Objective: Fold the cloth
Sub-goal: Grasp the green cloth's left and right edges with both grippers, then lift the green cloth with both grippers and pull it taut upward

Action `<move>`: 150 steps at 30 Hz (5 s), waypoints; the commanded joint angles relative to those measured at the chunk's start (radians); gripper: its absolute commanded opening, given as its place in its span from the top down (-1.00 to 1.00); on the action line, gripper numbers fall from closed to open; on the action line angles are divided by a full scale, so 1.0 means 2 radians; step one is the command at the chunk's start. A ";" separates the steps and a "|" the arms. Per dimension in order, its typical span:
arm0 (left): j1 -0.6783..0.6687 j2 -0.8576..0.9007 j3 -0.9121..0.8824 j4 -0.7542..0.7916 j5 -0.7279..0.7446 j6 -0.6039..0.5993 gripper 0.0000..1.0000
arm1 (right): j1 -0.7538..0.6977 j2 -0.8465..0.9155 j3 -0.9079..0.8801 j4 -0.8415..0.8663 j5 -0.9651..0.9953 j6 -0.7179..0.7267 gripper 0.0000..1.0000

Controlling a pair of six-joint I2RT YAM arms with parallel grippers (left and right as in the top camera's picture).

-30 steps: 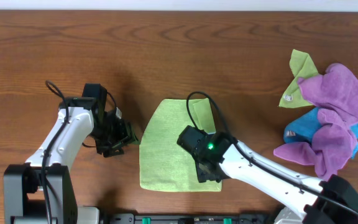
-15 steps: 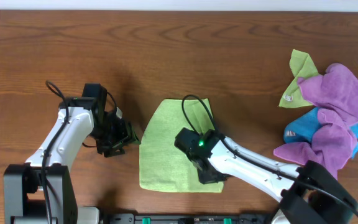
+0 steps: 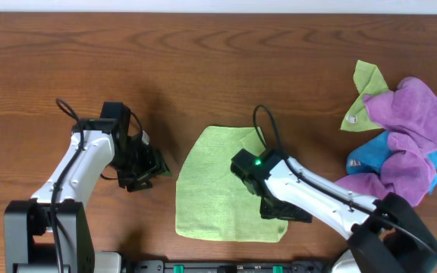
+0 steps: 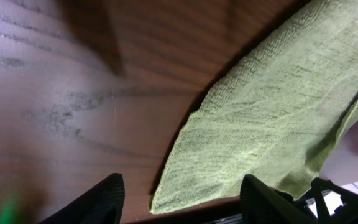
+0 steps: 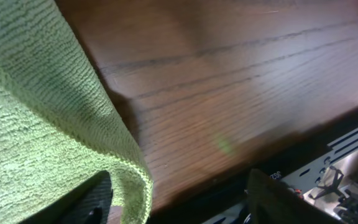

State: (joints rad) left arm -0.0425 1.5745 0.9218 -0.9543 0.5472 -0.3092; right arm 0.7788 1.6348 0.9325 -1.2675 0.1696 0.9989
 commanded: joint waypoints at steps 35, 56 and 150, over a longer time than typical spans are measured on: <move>0.002 -0.003 -0.185 0.066 0.156 0.045 -0.32 | -0.014 -0.108 0.000 0.061 -0.138 -0.063 -0.43; -0.053 -0.003 -0.226 0.217 0.159 -0.063 0.23 | -0.014 -0.127 0.000 0.062 -0.138 -0.071 -0.43; -0.026 0.115 0.181 0.041 0.078 0.042 0.88 | -0.258 0.059 0.210 0.129 -0.160 -0.367 0.97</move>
State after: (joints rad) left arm -0.0860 1.7935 1.3567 -0.8635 0.6621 -0.2764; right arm 0.2581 1.7500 1.3979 -1.0027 -0.1303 0.2520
